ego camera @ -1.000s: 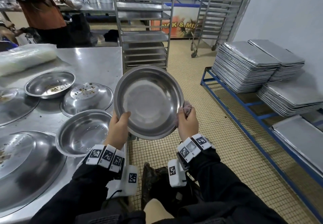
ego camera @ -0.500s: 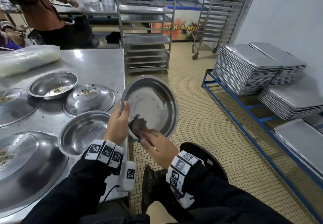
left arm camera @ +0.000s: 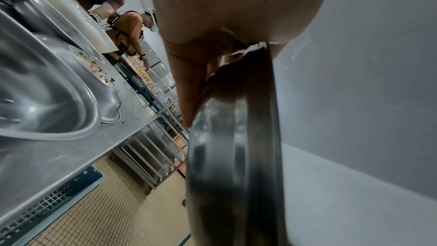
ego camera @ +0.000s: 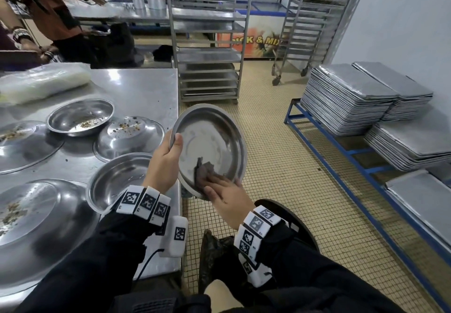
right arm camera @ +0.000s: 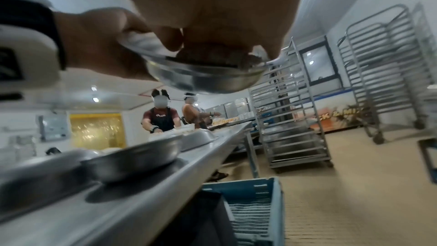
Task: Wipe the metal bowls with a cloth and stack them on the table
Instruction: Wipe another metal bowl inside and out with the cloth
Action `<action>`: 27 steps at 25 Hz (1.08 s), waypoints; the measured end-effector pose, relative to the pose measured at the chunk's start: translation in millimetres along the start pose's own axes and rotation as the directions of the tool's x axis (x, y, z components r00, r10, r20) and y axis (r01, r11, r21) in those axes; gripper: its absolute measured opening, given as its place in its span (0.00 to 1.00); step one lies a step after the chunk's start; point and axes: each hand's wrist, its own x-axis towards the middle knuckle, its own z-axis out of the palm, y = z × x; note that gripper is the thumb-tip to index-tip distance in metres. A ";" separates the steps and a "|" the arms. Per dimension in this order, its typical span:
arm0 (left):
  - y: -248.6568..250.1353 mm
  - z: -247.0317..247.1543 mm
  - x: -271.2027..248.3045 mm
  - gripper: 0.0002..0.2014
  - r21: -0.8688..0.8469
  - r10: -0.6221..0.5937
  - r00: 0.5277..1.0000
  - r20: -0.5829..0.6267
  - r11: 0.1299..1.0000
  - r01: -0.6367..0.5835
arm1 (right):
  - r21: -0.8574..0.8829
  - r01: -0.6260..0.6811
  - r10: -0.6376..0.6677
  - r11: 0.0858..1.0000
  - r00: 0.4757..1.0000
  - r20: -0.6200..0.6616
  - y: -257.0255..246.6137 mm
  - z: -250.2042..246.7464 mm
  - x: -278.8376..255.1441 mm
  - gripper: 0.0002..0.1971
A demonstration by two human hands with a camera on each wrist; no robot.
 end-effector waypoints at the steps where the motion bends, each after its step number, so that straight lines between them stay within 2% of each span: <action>1: 0.7 -1.6 0.7 0.27 -0.009 -0.016 1.000 -0.001 1.000 0.016 | -0.088 -0.048 0.047 0.995 0.999 -0.021 7.8 -2.5 -0.2 0.24; 4: -0.7 -0.4 -1.5 0.22 -0.024 -0.077 0.995 0.057 0.997 0.078 | -0.357 -0.179 0.169 0.917 0.984 -0.059 39.0 -16.2 3.3 0.25; 6: -0.7 5.3 -7.5 0.20 -0.005 -0.125 0.987 0.097 0.992 0.127 | -0.352 -0.241 0.210 0.904 0.970 -0.125 57.3 -25.8 8.5 0.25; 9: -3.0 8.0 -13.4 0.20 -0.017 -0.225 0.962 0.152 0.973 0.230 | -0.196 -0.241 0.193 0.950 0.952 -0.236 69.1 -36.8 16.8 0.28; 12: -9.4 -1.0 -9.9 0.28 -0.040 -0.297 0.929 0.219 0.949 0.313 | 0.120 -0.256 0.282 0.959 0.904 -0.320 62.7 -53.1 19.8 0.25; 14: -14.3 -7.3 -6.6 0.33 -0.008 -0.332 0.906 0.262 0.938 0.346 | 0.234 -0.306 0.361 0.923 0.898 -0.250 60.1 -63.9 17.4 0.17; 17: -15.9 -13.0 -9.2 0.24 0.024 -0.354 0.904 0.239 0.933 0.359 | 0.316 -0.325 0.381 0.891 0.915 -0.132 64.2 -64.8 8.4 0.09; 19: -21.3 -15.0 -10.9 0.25 -0.039 -0.314 0.919 0.238 0.943 0.332 | 0.388 -0.350 0.435 0.853 0.887 -0.155 63.3 -57.5 5.0 0.07; 20: -24.2 -15.0 -12.4 0.27 -0.083 -0.276 0.933 0.230 0.950 0.301 | 0.468 -0.362 0.488 0.806 0.854 -0.182 60.8 -53.5 5.8 0.06; 22: -27.3 -12.3 -20.8 0.29 -0.154 -0.181 0.964 0.193 0.965 0.212 | 0.643 -0.330 0.598 0.691 0.761 -0.251 51.7 -46.9 7.5 0.06; 24: -31.5 -4.0 -29.6 0.36 -0.198 -0.078 0.984 0.161 0.974 0.110 | 0.728 -0.283 0.673 0.625 0.668 -0.318 41.6 -42.2 10.8 0.06; 25: -32.4 1.4 -34.0 0.39 -0.192 -0.044 0.988 0.148 0.979 0.072 | 0.758 -0.259 0.692 0.598 0.643 -0.327 35.8 -40.6 12.9 0.06; 26: -32.5 7.9 -37.8 0.37 -0.181 -0.023 0.991 0.131 0.982 0.046 | 0.789 -0.227 0.697 0.570 0.643 -0.318 30.2 -39.1 14.3 0.05; 27: -30.2 14.0 -39.6 0.31 -0.169 -0.027 0.994 0.104 0.985 0.045 | 0.816 -0.203 0.692 0.542 0.659 -0.295 26.3 -36.7 15.7 0.05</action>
